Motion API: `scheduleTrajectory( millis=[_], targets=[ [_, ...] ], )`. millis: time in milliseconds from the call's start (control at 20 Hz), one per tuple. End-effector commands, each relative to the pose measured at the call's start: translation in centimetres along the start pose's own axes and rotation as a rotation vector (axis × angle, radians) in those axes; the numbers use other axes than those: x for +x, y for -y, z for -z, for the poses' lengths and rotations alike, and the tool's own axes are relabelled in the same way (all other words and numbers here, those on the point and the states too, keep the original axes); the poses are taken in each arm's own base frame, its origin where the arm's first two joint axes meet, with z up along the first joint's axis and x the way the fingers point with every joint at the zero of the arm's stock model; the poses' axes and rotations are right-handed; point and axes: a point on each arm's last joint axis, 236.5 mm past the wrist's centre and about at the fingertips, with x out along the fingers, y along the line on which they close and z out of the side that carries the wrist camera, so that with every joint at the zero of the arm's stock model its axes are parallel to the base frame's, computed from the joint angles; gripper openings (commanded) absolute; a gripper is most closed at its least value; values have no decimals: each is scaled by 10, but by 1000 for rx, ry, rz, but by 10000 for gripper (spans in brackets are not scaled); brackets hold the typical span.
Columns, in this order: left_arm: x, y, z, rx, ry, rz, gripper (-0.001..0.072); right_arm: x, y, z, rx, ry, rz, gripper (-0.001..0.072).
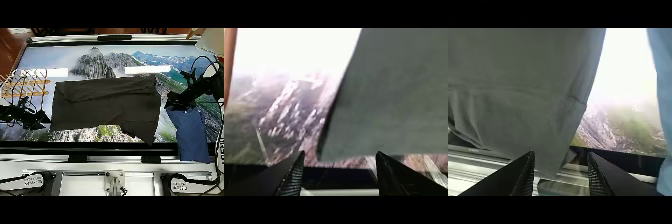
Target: Fold the shirts.
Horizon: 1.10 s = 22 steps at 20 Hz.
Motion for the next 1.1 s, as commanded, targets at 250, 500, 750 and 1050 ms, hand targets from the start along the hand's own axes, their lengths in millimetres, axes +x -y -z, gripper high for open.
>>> scheduleTrajectory(
  millis=[250,500,750,1050],
  targets=[
    [33,7,-11,-2,24,30,480,3,-2,2,0,3,-18,442],
    [41,30,-9,41,16,47,90,24,7,7,22,-17,-6,453],
    [35,34,-6,59,14,58,38,76,10,32,68,-82,-39,452],
    [18,41,-10,95,67,60,38,107,12,17,114,-55,-58,450]
  ],
)
